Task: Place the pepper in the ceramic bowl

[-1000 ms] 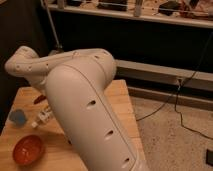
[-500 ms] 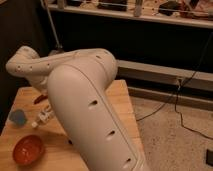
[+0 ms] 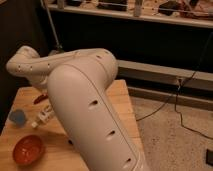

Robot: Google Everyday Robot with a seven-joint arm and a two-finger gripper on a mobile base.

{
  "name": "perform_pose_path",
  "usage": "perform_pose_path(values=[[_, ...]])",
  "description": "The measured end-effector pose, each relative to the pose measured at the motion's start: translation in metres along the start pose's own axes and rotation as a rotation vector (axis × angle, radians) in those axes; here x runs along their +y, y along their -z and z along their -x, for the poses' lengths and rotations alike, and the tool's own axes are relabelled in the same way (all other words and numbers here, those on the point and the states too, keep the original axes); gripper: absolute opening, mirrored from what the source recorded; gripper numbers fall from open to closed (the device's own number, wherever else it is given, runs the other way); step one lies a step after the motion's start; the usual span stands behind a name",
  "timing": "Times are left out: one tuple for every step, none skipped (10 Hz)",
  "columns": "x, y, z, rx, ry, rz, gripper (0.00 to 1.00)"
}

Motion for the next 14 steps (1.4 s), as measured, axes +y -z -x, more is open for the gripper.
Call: perform_pose_path(values=[[0.006, -0.002, 0.004, 0.002, -0.012, 0.017, 0.65], [0.016, -0.005, 0.014, 0.003, -0.036, 0.05, 0.65], [0.026, -0.008, 0.024, 0.004, -0.052, 0.082, 0.65], [0.038, -0.014, 0.037, 0.009, -0.058, 0.128, 0.65], [0.04, -0.017, 0.042, 0.016, -0.062, 0.144, 0.65], [0.04, -0.02, 0.049, 0.024, -0.074, 0.156, 0.65], [0.038, -0.025, 0.053, 0.04, -0.094, 0.16, 0.65], [0.038, -0.028, 0.055, 0.053, -0.107, 0.156, 0.65], [0.043, -0.031, 0.055, 0.066, -0.118, 0.156, 0.65], [0.051, -0.034, 0.055, 0.077, -0.123, 0.157, 0.65], [0.058, -0.035, 0.055, 0.085, -0.13, 0.163, 0.65], [0.068, -0.037, 0.057, 0.094, -0.142, 0.171, 0.65], [0.076, -0.04, 0.059, 0.104, -0.153, 0.176, 0.65], [0.083, -0.044, 0.06, 0.113, -0.162, 0.177, 0.65]])
